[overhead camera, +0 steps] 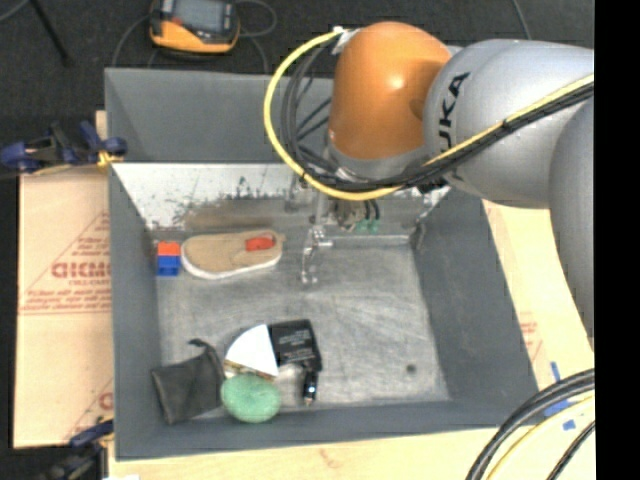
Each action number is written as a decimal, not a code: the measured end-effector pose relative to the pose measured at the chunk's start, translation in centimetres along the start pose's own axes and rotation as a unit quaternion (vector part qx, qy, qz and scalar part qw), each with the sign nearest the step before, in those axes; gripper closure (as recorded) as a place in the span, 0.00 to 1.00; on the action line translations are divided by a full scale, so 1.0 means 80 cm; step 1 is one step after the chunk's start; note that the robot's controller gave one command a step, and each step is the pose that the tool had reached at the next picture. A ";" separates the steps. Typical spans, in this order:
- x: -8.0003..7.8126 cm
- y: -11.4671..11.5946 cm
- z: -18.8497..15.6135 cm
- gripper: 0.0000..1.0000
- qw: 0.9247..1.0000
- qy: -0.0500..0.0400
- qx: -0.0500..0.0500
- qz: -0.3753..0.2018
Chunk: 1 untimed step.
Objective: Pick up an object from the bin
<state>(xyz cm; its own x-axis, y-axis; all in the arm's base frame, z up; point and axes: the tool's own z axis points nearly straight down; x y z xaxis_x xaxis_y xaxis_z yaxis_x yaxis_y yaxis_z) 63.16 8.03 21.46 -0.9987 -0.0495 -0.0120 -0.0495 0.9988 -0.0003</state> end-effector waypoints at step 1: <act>0.017 0.008 0.069 0.00 0.999 0.004 0.000 -0.033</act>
Offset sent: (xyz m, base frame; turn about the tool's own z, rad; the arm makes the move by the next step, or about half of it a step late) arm -0.0095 0.0072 -0.1446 -0.2800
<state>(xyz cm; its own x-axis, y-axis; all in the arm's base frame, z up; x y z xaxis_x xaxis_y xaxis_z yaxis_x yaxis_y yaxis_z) 61.82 8.58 15.96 -0.9934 -0.1144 -0.0044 -0.1144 0.9934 -0.0010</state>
